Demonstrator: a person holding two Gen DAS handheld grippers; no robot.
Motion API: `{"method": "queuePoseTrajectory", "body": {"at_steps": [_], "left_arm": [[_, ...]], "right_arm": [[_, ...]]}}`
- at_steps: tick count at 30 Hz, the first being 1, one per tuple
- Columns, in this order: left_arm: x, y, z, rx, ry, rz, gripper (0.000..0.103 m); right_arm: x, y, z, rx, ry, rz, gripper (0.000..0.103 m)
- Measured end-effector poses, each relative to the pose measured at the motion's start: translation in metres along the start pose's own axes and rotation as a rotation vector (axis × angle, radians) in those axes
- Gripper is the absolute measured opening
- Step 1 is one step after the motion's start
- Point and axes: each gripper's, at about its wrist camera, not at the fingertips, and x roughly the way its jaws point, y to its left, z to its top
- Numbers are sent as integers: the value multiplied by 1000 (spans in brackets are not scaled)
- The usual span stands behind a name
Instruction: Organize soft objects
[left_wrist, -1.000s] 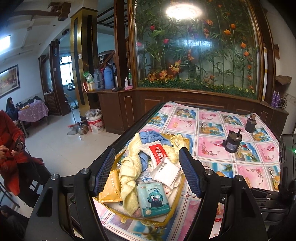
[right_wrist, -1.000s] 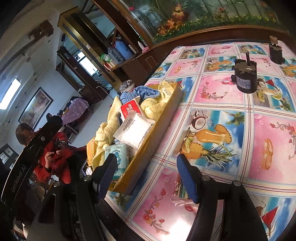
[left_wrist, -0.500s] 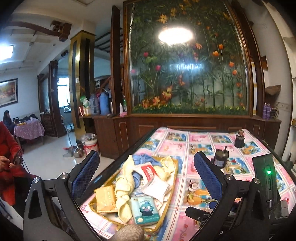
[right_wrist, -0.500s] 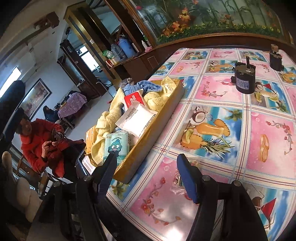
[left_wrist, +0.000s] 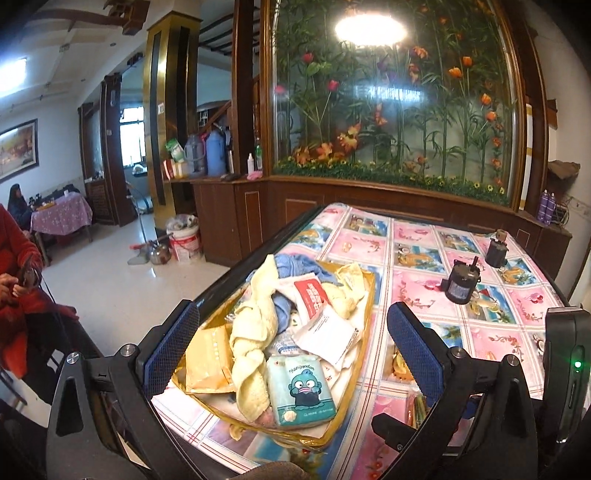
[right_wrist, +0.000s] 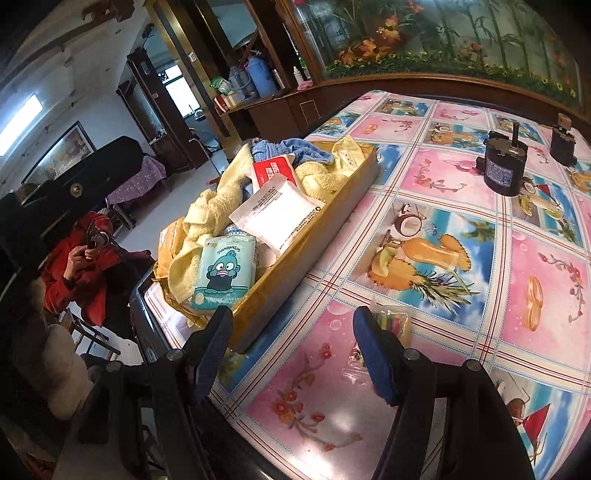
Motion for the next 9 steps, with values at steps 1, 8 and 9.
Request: {"method": "queuePoseTrajectory", "body": {"at_steps": [1, 8, 9], "left_arm": [[2, 2, -1, -5, 7, 0, 103], [15, 10, -5, -7, 55, 28, 103], [17, 11, -6, -6, 56, 37, 103]], "right_arm": [[1, 1, 0, -2, 3, -1, 67], [12, 1, 0, 10, 27, -4, 67], [13, 1, 0, 12, 29, -5, 67]]}}
